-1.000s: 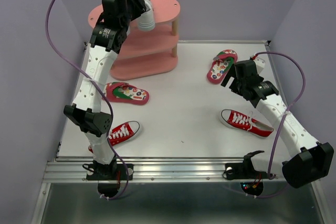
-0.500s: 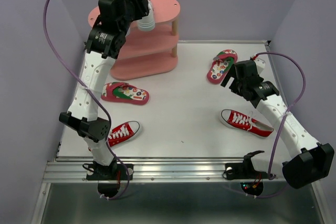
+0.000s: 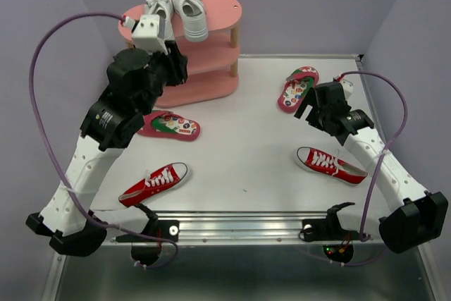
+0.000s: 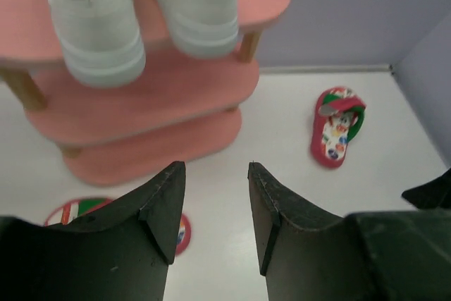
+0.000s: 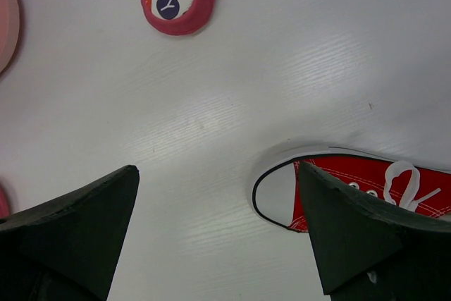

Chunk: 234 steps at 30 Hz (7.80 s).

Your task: Place and organize the shoes onto the shoe shelf

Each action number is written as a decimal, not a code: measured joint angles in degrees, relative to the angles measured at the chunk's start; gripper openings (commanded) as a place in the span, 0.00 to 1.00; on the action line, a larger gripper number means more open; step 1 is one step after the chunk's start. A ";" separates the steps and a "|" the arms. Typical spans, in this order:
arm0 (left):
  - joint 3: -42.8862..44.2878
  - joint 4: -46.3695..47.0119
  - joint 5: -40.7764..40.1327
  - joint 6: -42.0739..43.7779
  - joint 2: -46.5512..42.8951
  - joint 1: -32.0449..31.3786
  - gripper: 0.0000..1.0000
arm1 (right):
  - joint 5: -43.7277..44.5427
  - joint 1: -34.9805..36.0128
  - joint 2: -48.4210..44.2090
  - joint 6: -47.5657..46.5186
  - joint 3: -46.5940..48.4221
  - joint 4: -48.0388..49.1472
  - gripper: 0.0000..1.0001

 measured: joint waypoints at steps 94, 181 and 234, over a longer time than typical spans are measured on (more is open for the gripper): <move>-56.81 29.97 17.55 -15.82 8.00 -1.42 0.68 | -2.71 0.00 -0.76 -2.16 -4.07 3.06 1.00; -44.00 1.92 5.62 -18.18 -17.92 31.61 0.63 | 5.99 31.50 30.08 -10.58 24.17 11.34 0.01; -44.11 1.97 7.08 -17.99 -19.47 32.35 0.63 | 0.57 19.80 52.22 -9.73 59.80 14.56 0.01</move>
